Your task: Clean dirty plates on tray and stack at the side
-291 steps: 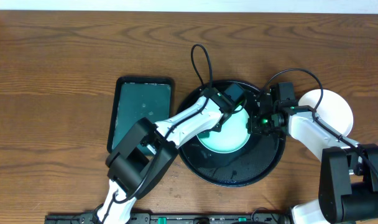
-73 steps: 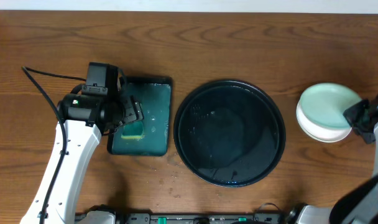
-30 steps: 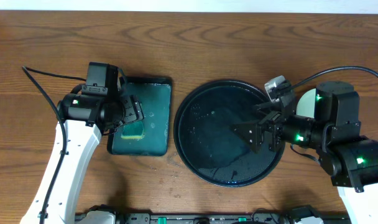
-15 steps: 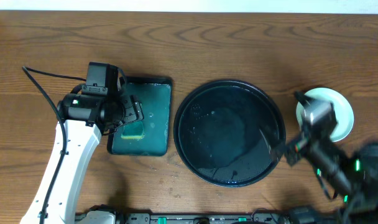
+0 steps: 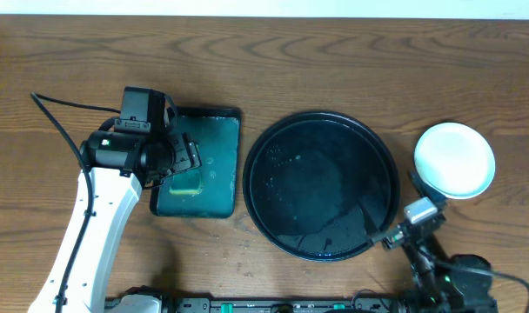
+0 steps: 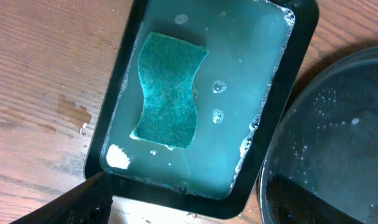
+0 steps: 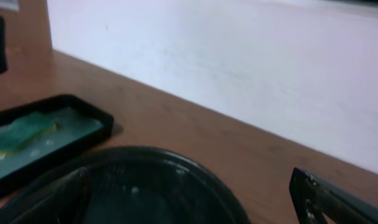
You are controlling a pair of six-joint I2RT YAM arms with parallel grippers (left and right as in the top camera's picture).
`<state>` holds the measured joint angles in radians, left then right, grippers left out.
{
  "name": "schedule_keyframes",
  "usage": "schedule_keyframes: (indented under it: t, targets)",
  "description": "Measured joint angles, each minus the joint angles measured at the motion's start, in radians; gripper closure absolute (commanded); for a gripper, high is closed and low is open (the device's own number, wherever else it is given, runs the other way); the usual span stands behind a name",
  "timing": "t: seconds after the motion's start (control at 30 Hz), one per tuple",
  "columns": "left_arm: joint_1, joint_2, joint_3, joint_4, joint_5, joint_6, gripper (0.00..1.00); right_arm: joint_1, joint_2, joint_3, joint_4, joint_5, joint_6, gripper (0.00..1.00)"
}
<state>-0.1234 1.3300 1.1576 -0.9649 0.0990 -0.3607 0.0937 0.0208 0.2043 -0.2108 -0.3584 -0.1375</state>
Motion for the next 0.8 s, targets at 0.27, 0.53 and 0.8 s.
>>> schedule_keyframes:
  t: [0.27, 0.53, 0.8]
  targets:
    - [0.000, 0.000, 0.000, -0.001, 0.000, 0.000, 0.20, -0.011, -0.005, -0.198, 0.225, 0.019, 0.121, 0.01]
    - [0.000, 0.000, 0.000, 0.000, 0.000, 0.000, 0.20, -0.011, -0.010, -0.198, 0.175, 0.042, 0.138, 0.01]
    - [0.000, 0.000, 0.000, 0.000, 0.000, 0.000, 0.19, -0.011, -0.009, -0.198, 0.167, 0.045, 0.145, 0.01]
